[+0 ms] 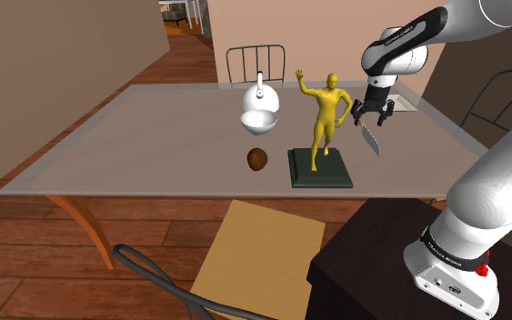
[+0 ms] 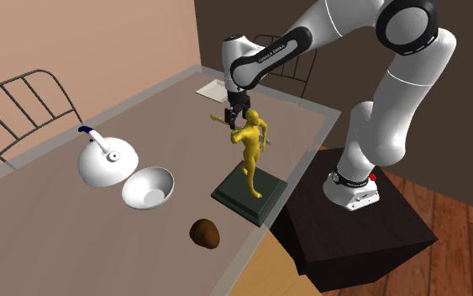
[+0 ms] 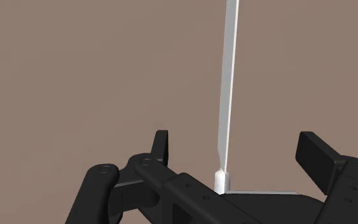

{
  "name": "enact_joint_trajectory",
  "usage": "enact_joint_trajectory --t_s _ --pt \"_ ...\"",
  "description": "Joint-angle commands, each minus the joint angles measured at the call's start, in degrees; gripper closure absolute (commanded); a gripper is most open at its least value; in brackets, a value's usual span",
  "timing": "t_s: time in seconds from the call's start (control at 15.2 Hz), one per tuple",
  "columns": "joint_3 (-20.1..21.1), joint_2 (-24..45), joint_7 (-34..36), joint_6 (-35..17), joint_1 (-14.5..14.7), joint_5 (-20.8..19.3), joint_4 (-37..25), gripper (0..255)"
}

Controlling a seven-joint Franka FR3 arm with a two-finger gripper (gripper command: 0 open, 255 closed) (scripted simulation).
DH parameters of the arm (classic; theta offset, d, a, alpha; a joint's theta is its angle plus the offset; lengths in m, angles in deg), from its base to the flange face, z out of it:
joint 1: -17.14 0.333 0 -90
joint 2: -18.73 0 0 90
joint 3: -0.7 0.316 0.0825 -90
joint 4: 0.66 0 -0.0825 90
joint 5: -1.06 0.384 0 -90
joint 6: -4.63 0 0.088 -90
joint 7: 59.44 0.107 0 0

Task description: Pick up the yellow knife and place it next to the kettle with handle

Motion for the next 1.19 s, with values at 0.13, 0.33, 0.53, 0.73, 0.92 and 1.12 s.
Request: enact_joint_trajectory --t_s 0.13,0.33,0.53,0.73,0.92,1.12 --pt "-0.07 1.82 -0.42 -3.14 0.01 0.79 1.35 0" --pt "-0.05 2.95 -0.82 -5.17 0.05 1.34 2.33 0" --pt "-0.05 2.95 -0.82 -5.17 0.05 1.34 2.33 0" --pt "-0.05 2.95 -0.82 -5.17 0.05 1.34 2.33 0" --pt "-0.05 2.95 -0.82 -5.15 0.05 1.34 2.32 255" --pt "-0.05 2.95 -0.82 -5.15 0.05 1.34 2.32 255"
